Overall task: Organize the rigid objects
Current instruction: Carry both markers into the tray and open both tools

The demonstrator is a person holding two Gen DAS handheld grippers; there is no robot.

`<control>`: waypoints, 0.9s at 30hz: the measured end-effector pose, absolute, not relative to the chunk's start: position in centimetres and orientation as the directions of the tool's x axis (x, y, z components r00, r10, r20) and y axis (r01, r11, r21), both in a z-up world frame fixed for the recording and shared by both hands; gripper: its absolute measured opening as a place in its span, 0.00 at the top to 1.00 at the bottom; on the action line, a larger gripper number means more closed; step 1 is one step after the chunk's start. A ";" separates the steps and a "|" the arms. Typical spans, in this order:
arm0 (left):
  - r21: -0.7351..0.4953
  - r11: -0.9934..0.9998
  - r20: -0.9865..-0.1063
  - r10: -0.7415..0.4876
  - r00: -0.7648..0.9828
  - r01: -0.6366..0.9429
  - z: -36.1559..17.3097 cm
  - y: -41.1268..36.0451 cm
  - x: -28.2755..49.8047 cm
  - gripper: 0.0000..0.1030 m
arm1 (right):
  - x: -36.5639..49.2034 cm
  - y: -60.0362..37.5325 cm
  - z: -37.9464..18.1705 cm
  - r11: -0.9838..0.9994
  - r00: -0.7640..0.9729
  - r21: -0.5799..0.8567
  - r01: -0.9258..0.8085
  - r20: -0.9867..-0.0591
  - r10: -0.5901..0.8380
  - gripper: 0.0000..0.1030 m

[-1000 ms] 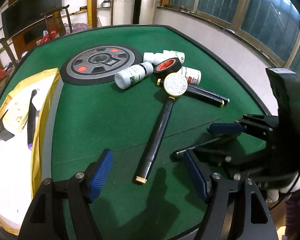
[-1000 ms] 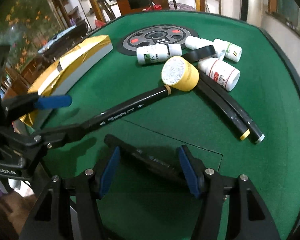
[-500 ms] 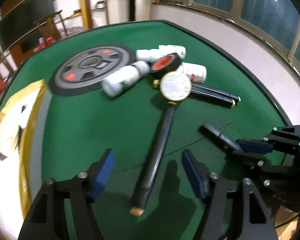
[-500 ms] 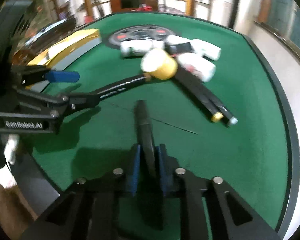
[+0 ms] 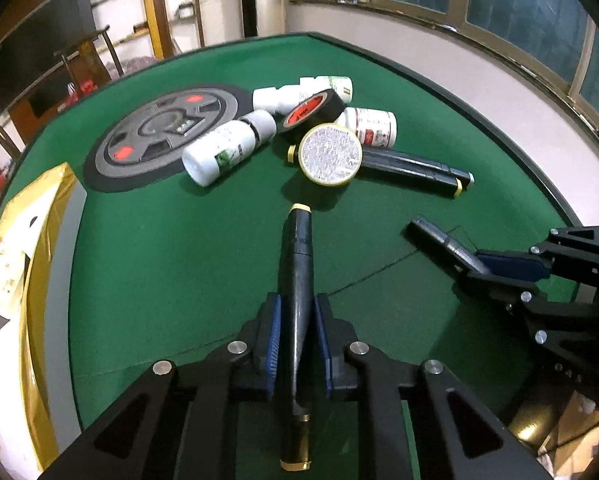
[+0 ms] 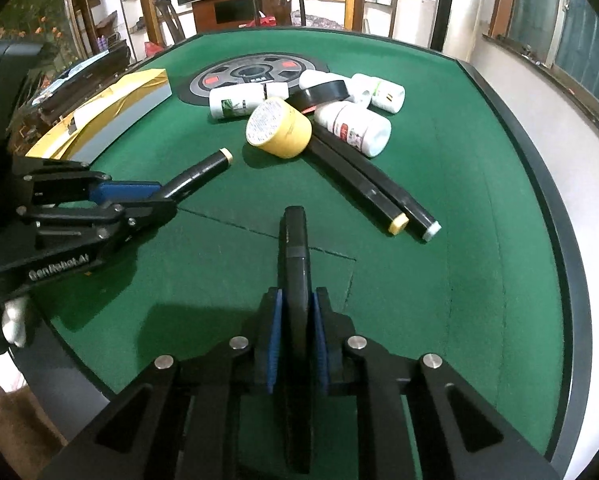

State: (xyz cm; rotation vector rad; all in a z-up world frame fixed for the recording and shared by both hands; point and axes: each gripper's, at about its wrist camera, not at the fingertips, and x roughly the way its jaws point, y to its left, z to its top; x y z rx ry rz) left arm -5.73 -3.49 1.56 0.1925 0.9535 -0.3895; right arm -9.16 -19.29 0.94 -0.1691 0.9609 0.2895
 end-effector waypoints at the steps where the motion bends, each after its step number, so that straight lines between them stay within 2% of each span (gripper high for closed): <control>1: 0.002 0.913 -0.816 -0.234 0.529 0.408 1.5 -3.8 -5.8 0.83 | -9.1 -19.2 0.9 0.952 0.542 -0.005 -0.307 -0.823 0.171 0.85; 3: -0.007 0.913 -0.812 -0.243 0.530 0.407 1.5 -3.8 -5.7 0.84 | -9.1 -19.1 0.9 0.956 0.548 -0.001 -0.294 -0.819 0.168 0.85; 7: -0.152 0.904 -0.798 -0.352 0.490 0.400 2.1 -2.0 -6.0 0.85 | -9.4 -19.5 1.1 0.956 0.537 0.074 -0.284 -0.814 0.223 0.86; 17: -0.319 0.871 -0.651 -0.488 0.582 0.374 8.1 5.8 -10.3 0.85 | -10.0 -17.2 5.0 0.907 0.534 0.228 -0.353 -0.747 0.396 0.86; 22: -0.336 0.905 -0.619 -0.422 0.662 0.261 10.3 12.7 -11.1 0.85 | -9.0 -13.1 8.0 0.839 0.491 0.326 -0.436 -0.695 0.525 0.86; 27: -0.306 0.950 -0.683 -0.263 0.681 0.060 9.0 20.0 -9.8 0.85 | -6.5 -6.9 9.4 0.741 0.379 0.444 -0.503 -0.657 0.651 0.86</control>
